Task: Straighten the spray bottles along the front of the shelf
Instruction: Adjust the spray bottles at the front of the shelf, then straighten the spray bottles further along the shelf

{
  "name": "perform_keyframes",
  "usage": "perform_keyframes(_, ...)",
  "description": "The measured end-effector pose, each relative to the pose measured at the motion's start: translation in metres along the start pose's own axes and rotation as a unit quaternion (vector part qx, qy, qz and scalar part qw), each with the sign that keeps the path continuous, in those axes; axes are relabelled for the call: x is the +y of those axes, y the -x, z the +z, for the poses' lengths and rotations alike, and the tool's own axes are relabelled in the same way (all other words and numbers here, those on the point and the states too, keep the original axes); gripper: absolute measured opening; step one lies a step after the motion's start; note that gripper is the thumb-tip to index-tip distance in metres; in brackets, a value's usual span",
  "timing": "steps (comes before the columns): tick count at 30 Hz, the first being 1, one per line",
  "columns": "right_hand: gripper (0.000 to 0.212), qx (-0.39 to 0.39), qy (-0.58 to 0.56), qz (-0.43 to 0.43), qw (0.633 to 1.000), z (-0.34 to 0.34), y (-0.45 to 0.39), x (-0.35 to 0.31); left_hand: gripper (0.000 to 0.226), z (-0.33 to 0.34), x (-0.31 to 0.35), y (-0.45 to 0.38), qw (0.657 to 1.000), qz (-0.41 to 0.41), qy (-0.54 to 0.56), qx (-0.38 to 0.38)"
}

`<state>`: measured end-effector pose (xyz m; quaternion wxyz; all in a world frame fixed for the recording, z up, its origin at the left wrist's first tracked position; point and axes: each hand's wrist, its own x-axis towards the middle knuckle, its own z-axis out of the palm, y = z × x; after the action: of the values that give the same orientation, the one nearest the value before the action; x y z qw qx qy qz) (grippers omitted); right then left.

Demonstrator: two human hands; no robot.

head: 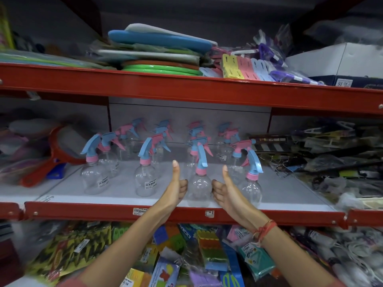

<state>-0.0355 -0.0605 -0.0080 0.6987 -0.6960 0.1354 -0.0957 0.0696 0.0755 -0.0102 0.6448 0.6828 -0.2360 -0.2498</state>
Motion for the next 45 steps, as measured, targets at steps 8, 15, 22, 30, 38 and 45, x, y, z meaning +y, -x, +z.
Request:
perform_keyframes(8,0.094,0.004,0.009,0.006,1.000,0.005,0.014,0.001,0.075,-0.003,-0.005,0.007,0.999,0.008,-0.029,-0.031)
perform_keyframes(15,0.106,0.098,0.112,-0.014,0.989,0.006,0.015,0.011,0.123,0.002,-0.004,0.028,0.997,0.005,-0.070,-0.041)
perform_keyframes(22,0.033,0.256,0.111,-0.318,0.906,0.063,0.033,0.007,0.065,-0.045,-0.011,0.048,0.980,0.166,0.019,0.109)
perform_keyframes(30,0.045,0.143,0.095,-0.263,0.949,0.107,0.001,0.005,0.050,-0.091,-0.019,0.046,0.944,0.212,0.028,0.251)
perform_keyframes(38,0.075,0.074,0.049,-0.067,0.994,0.149,-0.058,0.002,0.077,-0.123,-0.008,0.024,0.972,0.068,-0.069,0.214)
perform_keyframes(45,0.074,0.039,0.033,-0.019,0.998,0.167,-0.063,-0.005,0.106,-0.127,-0.002,0.019,0.990,0.005,-0.066,0.128)
